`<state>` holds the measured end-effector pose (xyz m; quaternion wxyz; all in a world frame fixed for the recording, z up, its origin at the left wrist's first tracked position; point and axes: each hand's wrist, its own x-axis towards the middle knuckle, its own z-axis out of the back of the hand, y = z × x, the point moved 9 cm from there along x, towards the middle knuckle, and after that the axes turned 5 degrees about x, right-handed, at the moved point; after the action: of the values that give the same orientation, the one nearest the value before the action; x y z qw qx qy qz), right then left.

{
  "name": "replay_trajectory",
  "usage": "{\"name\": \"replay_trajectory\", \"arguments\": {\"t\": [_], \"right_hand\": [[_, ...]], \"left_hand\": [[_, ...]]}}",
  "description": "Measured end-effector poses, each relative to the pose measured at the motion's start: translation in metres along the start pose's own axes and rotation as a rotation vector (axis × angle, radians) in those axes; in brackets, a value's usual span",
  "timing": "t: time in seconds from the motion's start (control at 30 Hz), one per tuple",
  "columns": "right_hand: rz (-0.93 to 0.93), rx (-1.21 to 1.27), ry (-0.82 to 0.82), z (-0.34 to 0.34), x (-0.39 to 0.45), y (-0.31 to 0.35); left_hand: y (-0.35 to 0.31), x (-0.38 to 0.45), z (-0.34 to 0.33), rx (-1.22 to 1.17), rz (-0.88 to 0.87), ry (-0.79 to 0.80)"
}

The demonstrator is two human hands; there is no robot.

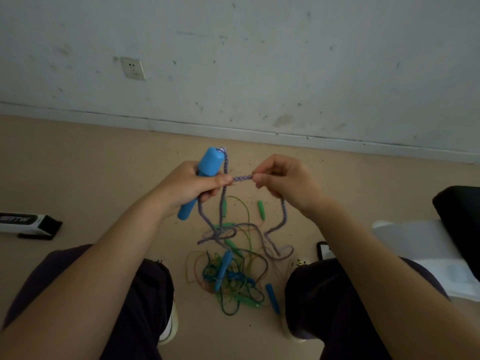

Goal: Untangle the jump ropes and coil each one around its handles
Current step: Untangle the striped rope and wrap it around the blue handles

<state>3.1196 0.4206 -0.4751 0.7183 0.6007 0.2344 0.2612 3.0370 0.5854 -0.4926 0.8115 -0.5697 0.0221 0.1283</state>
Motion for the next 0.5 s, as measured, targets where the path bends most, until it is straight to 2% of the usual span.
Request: {"name": "replay_trajectory", "arguments": {"t": [0.07,0.13,0.33,0.4,0.5], "right_hand": [[0.022,0.058,-0.072,0.023,0.001,0.004],[0.027,0.088,-0.072,0.031,0.0,0.005],[-0.053,-0.015,0.168,-0.031,-0.004,-0.011],[-0.051,-0.042,0.134,-0.03,-0.002,-0.01],[-0.001,-0.03,-0.042,0.008,0.005,-0.001]], "left_hand": [[0.003,0.0,0.014,-0.008,0.003,-0.041],[0.006,0.0,0.016,-0.037,0.014,-0.058],[0.006,-0.003,-0.026,-0.018,0.019,0.09],[0.004,-0.002,-0.019,-0.022,0.013,0.075],[0.009,0.001,0.002,-0.001,0.035,-0.023]]}}
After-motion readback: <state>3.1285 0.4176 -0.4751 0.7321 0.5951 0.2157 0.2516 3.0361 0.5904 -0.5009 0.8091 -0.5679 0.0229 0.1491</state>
